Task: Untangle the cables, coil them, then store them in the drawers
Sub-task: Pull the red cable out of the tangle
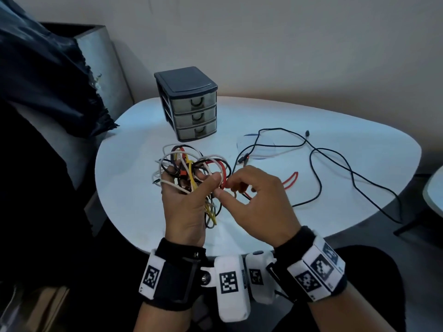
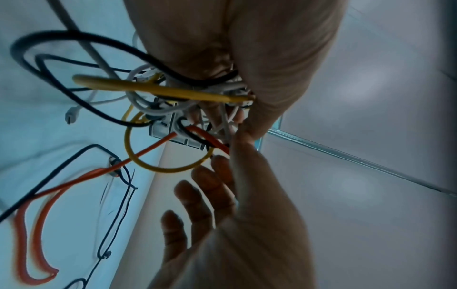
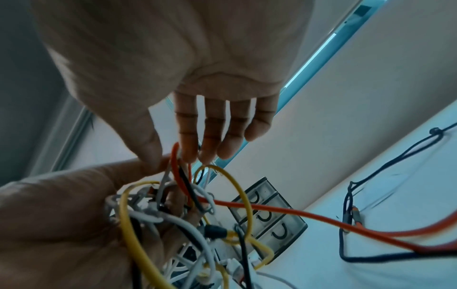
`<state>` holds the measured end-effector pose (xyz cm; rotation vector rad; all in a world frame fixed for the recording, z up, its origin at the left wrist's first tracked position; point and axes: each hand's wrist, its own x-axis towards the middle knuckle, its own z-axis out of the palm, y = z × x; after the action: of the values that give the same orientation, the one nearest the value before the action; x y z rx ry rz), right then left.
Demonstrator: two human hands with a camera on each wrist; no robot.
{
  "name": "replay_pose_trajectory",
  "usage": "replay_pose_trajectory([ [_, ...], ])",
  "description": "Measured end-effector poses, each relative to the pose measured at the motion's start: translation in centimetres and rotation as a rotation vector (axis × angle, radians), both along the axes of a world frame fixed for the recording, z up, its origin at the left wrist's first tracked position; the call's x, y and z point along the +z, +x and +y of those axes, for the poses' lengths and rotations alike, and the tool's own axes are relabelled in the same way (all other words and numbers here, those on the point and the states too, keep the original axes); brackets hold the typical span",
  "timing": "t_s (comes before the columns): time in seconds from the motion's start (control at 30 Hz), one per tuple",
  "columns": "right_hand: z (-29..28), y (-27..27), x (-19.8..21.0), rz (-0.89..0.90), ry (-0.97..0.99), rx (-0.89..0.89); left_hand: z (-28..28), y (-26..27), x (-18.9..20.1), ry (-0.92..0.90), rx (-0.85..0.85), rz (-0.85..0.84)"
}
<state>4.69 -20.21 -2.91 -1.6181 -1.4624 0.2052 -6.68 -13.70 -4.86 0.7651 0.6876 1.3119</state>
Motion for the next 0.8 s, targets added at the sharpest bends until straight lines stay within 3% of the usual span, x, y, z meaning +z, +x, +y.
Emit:
replay_pose_trajectory([
  [0.27, -0.4, -0.3, 0.1, 0.158, 0.005, 0.001, -0.3, 0.2, 0.5, 0.029, 0.08, 0.102],
  [0.43, -0.6, 0.1, 1.2, 0.484, -0.062, 0.067, 0.6, 0.1, 0.0, 0.13, 0.216, 0.261],
  [0.6, -1.2, 2.4, 3.2, 0.852, -0.055, 0.2, 2.2, -1.9, -0.2, 0.103, 0.304, 0.247],
  [0.63, -1.6, 3.0, 3.5, 0.835, -0.086, 0.217, 2.6, -2.3, -0.3, 0.096, 0.326, 0.247],
  [0.7, -2.1, 4.1, 3.6, 0.604, -0.183, 0.174, 3.1, -3.0, -0.4, 0.083, 0.365, 0.255],
  [0.8, -1.9, 5.8, 2.6, 0.179, -0.191, -0.099, 3.3, -3.4, -0.6, 0.07, 0.399, 0.249],
])
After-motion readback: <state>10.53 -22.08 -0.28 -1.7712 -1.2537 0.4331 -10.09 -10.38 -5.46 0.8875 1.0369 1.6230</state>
